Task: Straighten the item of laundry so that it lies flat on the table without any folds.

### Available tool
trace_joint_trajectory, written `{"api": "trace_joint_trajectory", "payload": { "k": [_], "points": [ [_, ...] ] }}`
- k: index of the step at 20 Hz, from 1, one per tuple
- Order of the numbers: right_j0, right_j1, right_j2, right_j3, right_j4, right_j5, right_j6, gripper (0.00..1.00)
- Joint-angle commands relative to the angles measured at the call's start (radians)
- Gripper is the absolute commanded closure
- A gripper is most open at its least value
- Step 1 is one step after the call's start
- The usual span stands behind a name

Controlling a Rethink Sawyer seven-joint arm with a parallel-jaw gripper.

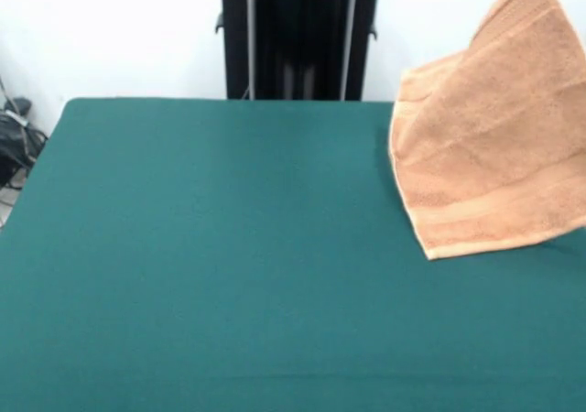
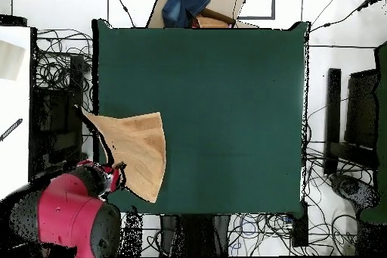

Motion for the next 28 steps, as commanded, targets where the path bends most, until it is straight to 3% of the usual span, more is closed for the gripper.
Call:
{"api": "trace_joint_trajectory", "payload": {
  "k": [1,13,20,23,28],
  "points": [
    [0.009,-0.030,-0.006,-0.060,-0.018,0.181,0.283,1.00],
    [-0.086,-0.044,0.061,0.019,-0.027,0.049,0.190,1.00],
    [-0.237,-0.011,0.237,0.188,-0.031,-0.252,0.091,1.00],
    [-0.255,0.006,0.272,0.219,-0.055,-0.360,0.126,1.00],
    [-0.258,0.009,0.271,0.206,-0.066,-0.350,0.130,1.00]
  ]
}}
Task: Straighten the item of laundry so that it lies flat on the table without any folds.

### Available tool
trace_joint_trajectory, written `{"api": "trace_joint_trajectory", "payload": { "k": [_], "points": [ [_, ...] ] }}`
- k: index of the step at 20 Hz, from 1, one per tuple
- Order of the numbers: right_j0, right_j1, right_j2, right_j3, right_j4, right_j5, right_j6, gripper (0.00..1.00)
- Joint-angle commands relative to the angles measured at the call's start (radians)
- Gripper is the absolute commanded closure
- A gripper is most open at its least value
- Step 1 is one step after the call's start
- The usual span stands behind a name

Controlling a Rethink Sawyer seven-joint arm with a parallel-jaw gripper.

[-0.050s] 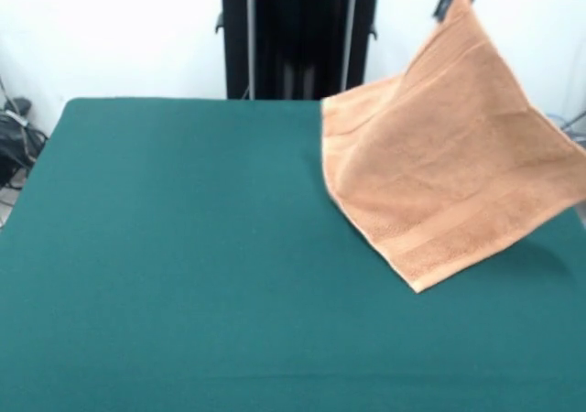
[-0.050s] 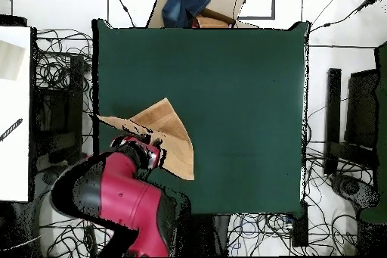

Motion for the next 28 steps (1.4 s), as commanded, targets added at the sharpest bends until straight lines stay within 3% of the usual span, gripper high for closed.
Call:
{"api": "trace_joint_trajectory", "payload": {
  "k": [1,8,17,28],
  "points": [
    [-0.022,0.034,0.163,0.107,-0.066,-0.021,0.126,1.00],
    [-0.092,0.021,0.226,0.150,-0.091,-0.097,0.089,1.00],
    [-0.250,0.029,0.353,0.206,-0.203,-0.170,0.055,1.00],
    [-0.280,0.041,0.379,0.195,-0.286,-0.168,0.107,1.00]
  ]
}}
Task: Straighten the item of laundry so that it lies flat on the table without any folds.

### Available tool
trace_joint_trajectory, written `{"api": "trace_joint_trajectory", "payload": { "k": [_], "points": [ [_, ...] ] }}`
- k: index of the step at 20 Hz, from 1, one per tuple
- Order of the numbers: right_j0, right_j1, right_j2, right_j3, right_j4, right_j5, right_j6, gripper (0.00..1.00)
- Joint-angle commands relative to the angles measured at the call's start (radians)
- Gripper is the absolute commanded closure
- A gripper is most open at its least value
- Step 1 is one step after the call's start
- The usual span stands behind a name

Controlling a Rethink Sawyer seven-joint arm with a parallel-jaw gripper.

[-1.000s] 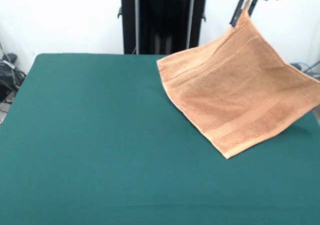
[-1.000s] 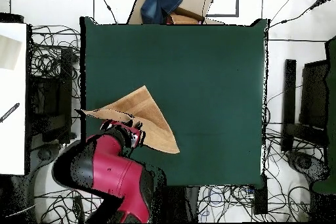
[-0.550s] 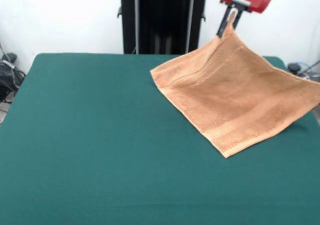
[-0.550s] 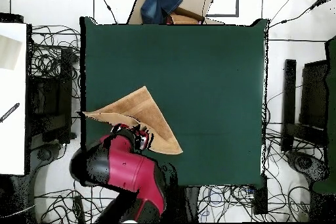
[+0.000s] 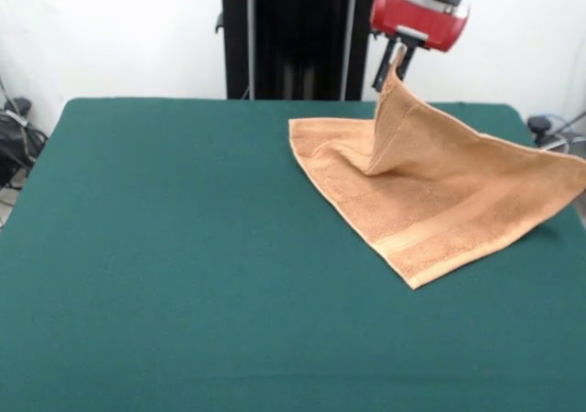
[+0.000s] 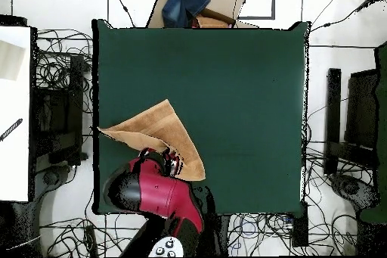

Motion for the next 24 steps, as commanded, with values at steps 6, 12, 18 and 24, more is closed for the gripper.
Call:
{"api": "trace_joint_trajectory", "payload": {
  "k": [6,12,18,24],
  "points": [
    [-0.026,0.025,0.121,0.047,-0.081,-0.008,0.117,1.00],
    [-0.046,0.012,0.125,0.054,-0.107,0.009,0.093,1.00],
    [-0.035,-0.009,0.120,0.079,-0.133,-0.043,0.127,1.00],
    [0.045,-0.008,0.074,0.114,-0.110,-0.086,0.214,1.00]
  ]
}}
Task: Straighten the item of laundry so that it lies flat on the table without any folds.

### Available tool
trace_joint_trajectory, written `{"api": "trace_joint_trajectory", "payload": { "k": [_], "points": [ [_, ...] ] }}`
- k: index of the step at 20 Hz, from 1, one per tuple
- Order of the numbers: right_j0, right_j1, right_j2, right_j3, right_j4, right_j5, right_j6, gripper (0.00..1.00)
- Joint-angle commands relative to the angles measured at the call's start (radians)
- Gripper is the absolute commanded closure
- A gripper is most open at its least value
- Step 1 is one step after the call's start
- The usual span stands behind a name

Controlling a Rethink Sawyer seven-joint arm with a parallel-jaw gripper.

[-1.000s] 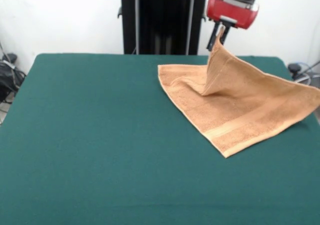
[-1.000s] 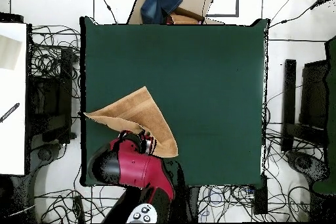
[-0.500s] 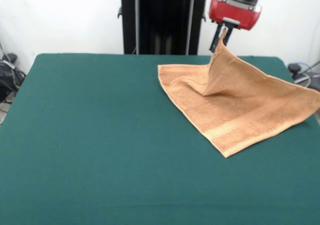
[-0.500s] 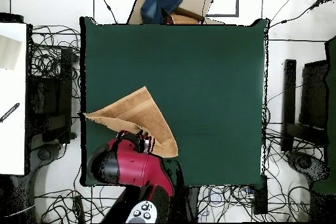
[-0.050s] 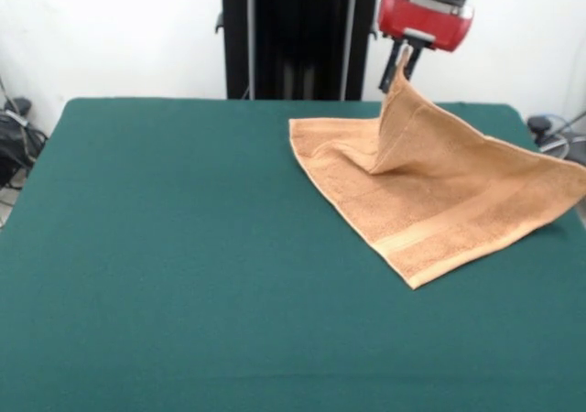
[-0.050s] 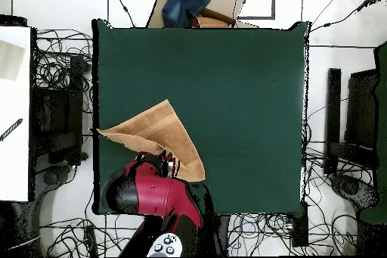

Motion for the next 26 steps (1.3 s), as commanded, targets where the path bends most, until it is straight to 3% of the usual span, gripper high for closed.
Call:
{"api": "trace_joint_trajectory", "payload": {
  "k": [1,7,16,26],
  "points": [
    [0.069,0.016,0.033,0.122,-0.008,-0.084,0.226,1.00],
    [0.065,0.040,0.082,0.173,0.026,-0.083,0.244,1.00],
    [0.025,0.165,0.148,0.195,0.030,-0.261,0.272,1.00],
    [0.021,0.160,0.156,0.214,0.052,-0.263,0.255,1.00]
  ]
}}
